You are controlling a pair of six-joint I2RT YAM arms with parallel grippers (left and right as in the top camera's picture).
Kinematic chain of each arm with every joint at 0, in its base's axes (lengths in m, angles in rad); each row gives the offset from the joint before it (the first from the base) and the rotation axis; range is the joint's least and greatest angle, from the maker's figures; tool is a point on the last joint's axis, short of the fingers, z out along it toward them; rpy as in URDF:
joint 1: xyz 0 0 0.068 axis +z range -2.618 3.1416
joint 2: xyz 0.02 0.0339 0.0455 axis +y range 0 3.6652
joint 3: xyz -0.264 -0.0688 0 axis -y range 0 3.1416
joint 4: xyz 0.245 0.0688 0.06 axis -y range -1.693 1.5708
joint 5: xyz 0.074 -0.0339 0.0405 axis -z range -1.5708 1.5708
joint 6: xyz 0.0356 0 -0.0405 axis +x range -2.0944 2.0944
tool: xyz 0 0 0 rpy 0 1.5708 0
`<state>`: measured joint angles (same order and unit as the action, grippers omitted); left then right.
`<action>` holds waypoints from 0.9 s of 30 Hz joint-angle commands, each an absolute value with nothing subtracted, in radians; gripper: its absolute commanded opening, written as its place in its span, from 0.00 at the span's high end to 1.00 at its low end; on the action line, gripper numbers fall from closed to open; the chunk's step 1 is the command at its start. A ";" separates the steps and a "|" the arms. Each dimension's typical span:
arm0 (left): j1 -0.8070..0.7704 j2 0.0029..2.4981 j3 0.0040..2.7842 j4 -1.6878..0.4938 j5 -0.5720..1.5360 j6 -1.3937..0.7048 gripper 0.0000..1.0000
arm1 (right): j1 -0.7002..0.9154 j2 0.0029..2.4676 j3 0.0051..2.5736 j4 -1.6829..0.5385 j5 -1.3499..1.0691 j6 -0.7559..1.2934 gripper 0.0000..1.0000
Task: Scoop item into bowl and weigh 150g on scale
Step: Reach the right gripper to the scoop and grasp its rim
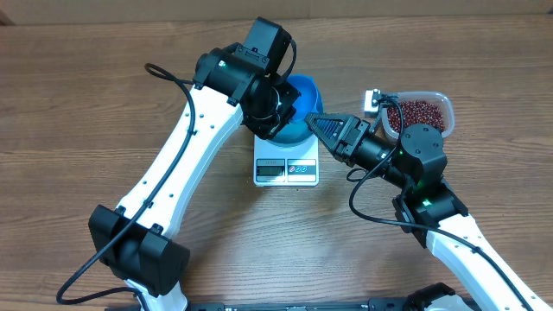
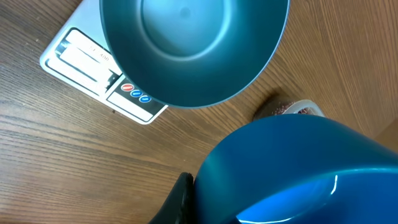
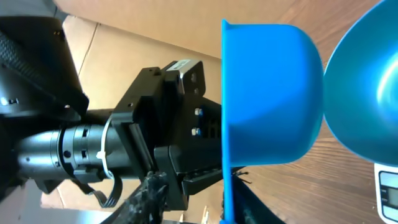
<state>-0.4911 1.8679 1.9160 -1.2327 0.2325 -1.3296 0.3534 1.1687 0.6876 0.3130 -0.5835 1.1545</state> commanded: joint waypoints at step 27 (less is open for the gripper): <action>-0.492 1.845 1.933 -1.259 0.237 -1.339 0.96 | 0.352 1.170 0.709 0.297 -0.513 1.143 0.96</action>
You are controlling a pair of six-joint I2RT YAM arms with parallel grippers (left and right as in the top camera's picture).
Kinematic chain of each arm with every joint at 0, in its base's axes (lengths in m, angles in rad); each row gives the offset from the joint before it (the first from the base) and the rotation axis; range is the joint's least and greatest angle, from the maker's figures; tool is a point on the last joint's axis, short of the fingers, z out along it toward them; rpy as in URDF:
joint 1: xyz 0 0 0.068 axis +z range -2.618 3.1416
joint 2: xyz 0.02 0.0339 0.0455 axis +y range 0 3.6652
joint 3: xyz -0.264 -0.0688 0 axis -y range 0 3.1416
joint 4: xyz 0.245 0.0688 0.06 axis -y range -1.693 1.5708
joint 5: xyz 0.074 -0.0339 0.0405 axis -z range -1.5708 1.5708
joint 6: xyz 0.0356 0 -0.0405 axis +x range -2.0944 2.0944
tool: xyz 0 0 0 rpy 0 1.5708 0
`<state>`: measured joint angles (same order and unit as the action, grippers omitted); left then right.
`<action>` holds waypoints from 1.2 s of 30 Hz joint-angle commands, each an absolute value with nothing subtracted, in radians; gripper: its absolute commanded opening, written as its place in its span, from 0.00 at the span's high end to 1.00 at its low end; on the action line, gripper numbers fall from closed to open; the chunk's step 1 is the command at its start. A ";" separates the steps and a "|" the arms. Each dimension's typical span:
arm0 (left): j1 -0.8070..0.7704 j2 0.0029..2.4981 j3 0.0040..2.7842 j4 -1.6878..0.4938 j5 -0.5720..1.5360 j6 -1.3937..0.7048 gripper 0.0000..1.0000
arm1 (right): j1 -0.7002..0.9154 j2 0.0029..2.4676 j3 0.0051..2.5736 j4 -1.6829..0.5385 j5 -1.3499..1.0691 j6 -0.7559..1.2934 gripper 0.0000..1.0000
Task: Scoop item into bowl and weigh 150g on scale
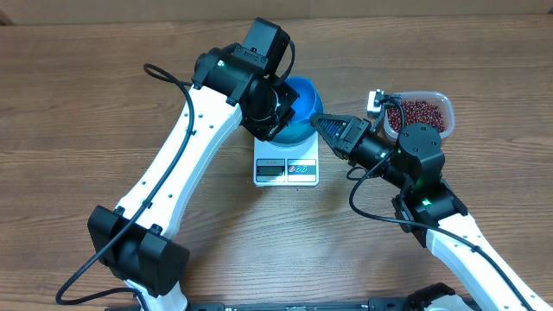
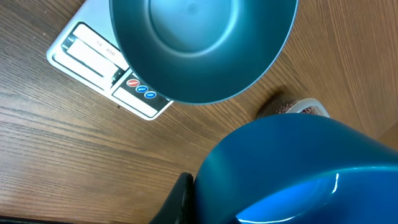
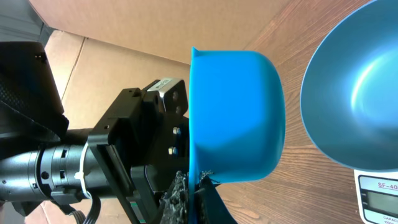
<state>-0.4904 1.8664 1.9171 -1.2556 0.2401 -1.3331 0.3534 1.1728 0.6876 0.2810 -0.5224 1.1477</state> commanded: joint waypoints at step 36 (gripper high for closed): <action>-0.362 1.816 2.227 -1.306 0.472 -0.736 0.00 | 0.352 1.167 0.709 0.197 -0.422 1.073 0.96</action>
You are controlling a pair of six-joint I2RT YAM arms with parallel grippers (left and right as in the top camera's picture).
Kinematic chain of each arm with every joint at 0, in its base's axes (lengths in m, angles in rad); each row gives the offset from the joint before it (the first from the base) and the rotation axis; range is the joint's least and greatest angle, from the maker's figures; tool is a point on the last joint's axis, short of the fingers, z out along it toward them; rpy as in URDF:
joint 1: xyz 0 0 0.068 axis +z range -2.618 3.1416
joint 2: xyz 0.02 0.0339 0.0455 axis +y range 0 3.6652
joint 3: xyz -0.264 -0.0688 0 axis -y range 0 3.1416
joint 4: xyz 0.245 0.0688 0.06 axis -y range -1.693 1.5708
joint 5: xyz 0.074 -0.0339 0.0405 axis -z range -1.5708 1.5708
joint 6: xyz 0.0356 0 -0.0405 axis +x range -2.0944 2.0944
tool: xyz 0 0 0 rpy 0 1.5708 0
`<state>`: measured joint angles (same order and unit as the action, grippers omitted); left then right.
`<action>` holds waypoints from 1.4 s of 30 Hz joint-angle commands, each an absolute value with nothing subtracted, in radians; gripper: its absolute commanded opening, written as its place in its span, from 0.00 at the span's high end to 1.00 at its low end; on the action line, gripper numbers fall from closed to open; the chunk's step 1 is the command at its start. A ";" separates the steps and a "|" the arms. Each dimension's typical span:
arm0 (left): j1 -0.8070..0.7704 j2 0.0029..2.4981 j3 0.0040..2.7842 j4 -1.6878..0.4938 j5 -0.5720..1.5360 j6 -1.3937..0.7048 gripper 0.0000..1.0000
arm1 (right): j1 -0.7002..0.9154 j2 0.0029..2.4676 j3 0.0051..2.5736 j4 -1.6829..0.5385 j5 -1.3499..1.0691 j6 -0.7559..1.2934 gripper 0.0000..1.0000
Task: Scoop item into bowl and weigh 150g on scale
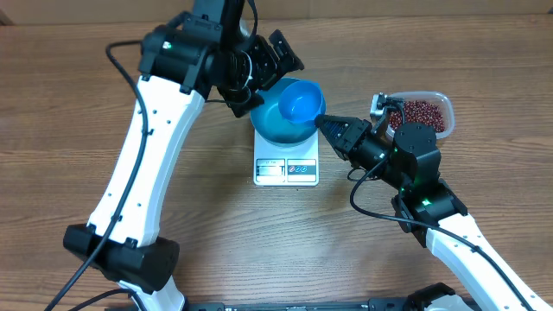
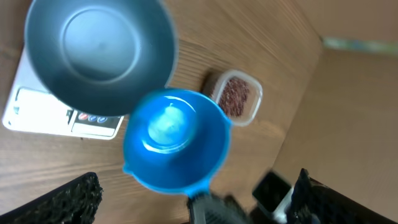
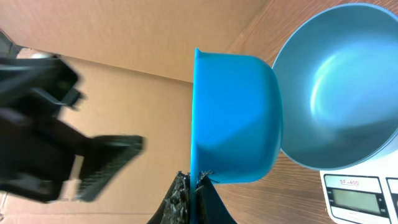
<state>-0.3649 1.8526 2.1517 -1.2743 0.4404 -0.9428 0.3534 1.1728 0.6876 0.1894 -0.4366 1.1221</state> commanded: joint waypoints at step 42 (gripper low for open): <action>-0.334 1.818 2.267 -1.493 0.033 -0.187 0.00 | 0.226 1.027 1.266 -0.941 0.095 0.618 0.96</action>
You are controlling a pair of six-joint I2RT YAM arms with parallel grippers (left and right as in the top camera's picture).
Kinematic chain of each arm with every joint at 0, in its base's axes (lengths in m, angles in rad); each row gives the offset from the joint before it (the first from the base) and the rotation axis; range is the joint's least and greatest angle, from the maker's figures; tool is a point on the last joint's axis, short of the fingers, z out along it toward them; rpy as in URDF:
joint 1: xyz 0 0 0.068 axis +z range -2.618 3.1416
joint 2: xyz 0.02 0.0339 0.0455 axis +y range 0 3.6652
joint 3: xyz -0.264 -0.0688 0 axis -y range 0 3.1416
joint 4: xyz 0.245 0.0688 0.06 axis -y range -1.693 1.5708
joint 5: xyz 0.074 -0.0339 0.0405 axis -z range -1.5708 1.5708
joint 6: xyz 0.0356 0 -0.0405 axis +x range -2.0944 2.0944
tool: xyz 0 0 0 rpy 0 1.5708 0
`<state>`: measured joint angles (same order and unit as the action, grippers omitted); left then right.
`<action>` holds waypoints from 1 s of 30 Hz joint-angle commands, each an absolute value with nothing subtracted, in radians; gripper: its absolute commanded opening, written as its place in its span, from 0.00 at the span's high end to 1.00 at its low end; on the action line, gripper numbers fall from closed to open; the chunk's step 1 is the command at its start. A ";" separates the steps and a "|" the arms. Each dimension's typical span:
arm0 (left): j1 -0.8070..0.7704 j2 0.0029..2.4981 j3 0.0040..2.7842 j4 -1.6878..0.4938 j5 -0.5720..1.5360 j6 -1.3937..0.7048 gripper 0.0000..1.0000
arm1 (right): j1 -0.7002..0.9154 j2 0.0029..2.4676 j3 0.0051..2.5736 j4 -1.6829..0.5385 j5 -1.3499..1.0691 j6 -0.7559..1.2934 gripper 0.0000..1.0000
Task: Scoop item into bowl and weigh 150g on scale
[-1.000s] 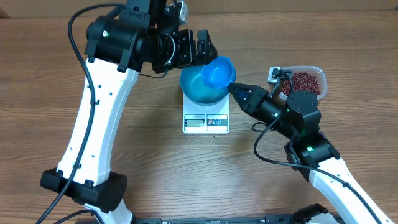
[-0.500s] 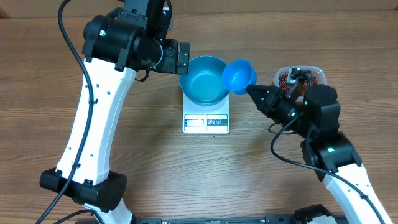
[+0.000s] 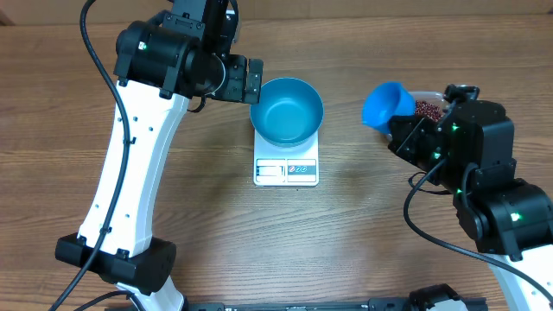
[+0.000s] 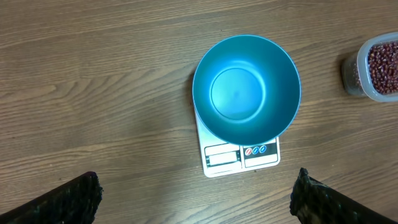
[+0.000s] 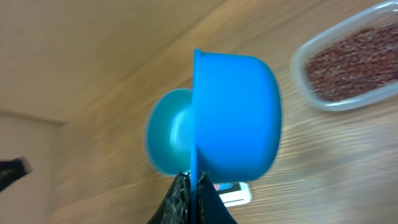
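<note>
An empty blue bowl (image 3: 287, 111) sits on the white scale (image 3: 287, 170); the left wrist view shows the bowl (image 4: 246, 88) on the scale (image 4: 241, 155) from high above. My left gripper (image 3: 244, 81) hangs open just left of the bowl with its fingers (image 4: 73, 199) wide apart and empty. On the right, my right gripper (image 3: 401, 126) is shut on the handle of a blue scoop (image 3: 385, 104), held on its side beside the tub of red beans (image 3: 429, 107). In the right wrist view the scoop (image 5: 236, 118) hides part of the bowl (image 5: 168, 140); the tub (image 5: 354, 62) lies upper right.
The wooden table (image 3: 104, 242) runs all round the scale. Both arms' white links stand over its left and lower right. A cardboard wall (image 5: 93, 43) runs along the table's far edge.
My right gripper has carried the scoop from the bowl's right rim over to the bean tub. The left gripper has risen higher and drawn back to the bowl's left, still open.
At first both grippers met at the scoop over the bowl, the scoop filling the left wrist view. By 1.4 s ago the left gripper stood open above the bowl and only the right held the scoop. Now the scoop is beside the tub.
</note>
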<state>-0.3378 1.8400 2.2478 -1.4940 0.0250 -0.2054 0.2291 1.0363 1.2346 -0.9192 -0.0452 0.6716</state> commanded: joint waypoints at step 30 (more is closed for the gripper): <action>-0.454 1.869 2.259 -1.650 0.238 0.309 0.48 | 0.105 1.203 1.266 -1.040 0.474 0.344 0.96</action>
